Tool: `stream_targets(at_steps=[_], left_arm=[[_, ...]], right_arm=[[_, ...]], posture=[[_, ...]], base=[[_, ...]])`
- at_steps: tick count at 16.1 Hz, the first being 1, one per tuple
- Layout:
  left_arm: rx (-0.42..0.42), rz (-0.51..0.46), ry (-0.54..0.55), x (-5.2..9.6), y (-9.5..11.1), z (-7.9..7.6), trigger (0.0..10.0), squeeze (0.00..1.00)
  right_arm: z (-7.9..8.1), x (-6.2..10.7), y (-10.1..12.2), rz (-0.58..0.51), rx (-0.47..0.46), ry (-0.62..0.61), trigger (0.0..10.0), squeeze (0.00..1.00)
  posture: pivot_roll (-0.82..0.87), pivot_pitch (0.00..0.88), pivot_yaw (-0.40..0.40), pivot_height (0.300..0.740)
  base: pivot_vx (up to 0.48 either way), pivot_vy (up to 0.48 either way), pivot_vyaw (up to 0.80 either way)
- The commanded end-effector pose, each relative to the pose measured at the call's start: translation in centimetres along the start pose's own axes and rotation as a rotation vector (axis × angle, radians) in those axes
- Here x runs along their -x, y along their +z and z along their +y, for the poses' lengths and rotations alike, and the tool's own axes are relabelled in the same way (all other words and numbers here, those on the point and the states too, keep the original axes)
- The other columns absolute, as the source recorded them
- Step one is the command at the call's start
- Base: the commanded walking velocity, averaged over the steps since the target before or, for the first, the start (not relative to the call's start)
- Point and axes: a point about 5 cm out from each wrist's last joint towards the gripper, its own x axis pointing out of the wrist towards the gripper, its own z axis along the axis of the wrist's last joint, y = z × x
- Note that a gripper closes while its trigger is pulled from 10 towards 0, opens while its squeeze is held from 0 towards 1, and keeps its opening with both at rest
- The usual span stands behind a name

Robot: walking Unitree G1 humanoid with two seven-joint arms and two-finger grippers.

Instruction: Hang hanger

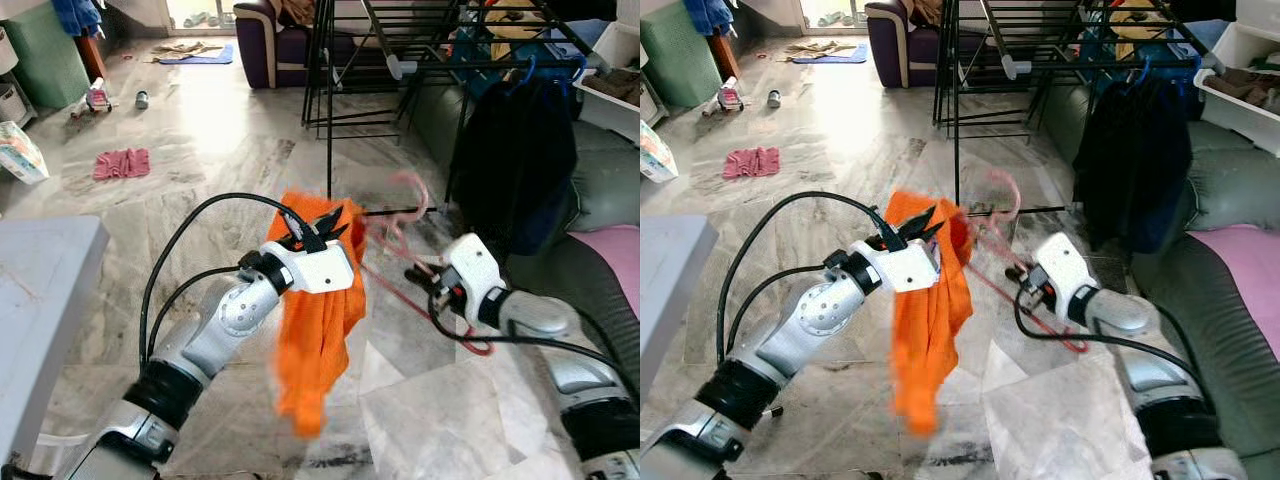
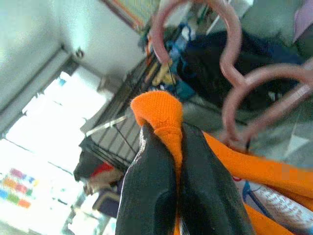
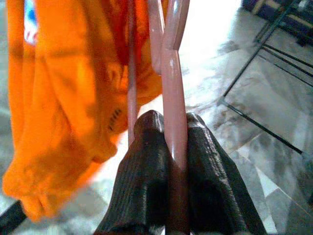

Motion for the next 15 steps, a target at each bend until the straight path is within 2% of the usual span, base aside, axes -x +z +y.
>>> stream_targets(at_steps=[1,3,5,6,7,9,10,13,15], left_arm=[[-0.027,-0.043,0.021,-0.6,0.6,0.4,10.0,0.00],[-0.021,-0.068,0.033,-1.0,1.1,0.7,10.0,0.00],[-0.015,-0.107,0.046,-1.2,1.7,0.6,10.0,0.00],[-0.020,-0.119,0.026,-1.2,1.8,0.3,10.0,0.00],[-0.003,-0.136,-0.007,-1.0,2.0,-0.5,10.0,0.00],[0.074,-0.184,-0.140,-0.4,2.8,-2.4,10.0,0.00],[0.113,-0.202,-0.205,-0.1,3.1,-3.4,10.0,0.00],[0.147,-0.198,-0.297,0.5,3.1,-4.6,10.0,0.00],[0.164,-0.169,-0.335,0.8,2.6,-5.0,10.0,0.00]], right_arm=[[0.3,0.0,0.7,-0.008,0.051,0.025,10.0,0.00],[0.5,-0.3,-0.2,0.048,0.062,0.023,10.0,0.00],[2.1,-0.5,-0.9,0.078,0.038,0.144,10.0,0.00],[2.8,-0.5,-0.7,0.067,0.039,0.192,10.0,0.00],[3.0,-0.9,0.1,0.010,-0.022,0.188,10.0,0.00],[1.7,-1.3,1.6,-0.083,-0.105,0.110,10.0,0.00],[0.4,-1.6,2.5,-0.153,-0.171,0.014,10.0,0.00],[-0.7,-1.6,3.4,-0.222,-0.209,-0.077,10.0,0.00],[-0.7,-1.6,3.4,-0.231,-0.212,-0.089,10.0,0.00]], posture=[[0.03,0.060,-0.055,0.740],[0.04,0.058,-0.052,0.740],[0.04,0.057,-0.051,0.740],[0.04,0.057,-0.051,0.740],[0.04,0.057,-0.051,0.740],[0.05,0.058,-0.052,0.740],[0.05,0.059,-0.052,0.740],[0.05,0.062,-0.055,0.740],[0.05,0.064,-0.055,0.740]], base=[[0.000,0.000,0.00],[0.000,0.000,0.00],[0.000,0.000,0.00],[0.000,0.000,0.00],[0.000,0.000,0.00],[0.000,0.000,0.00],[0.000,0.000,0.00],[0.000,0.000,0.00],[0.000,0.000,0.00]])
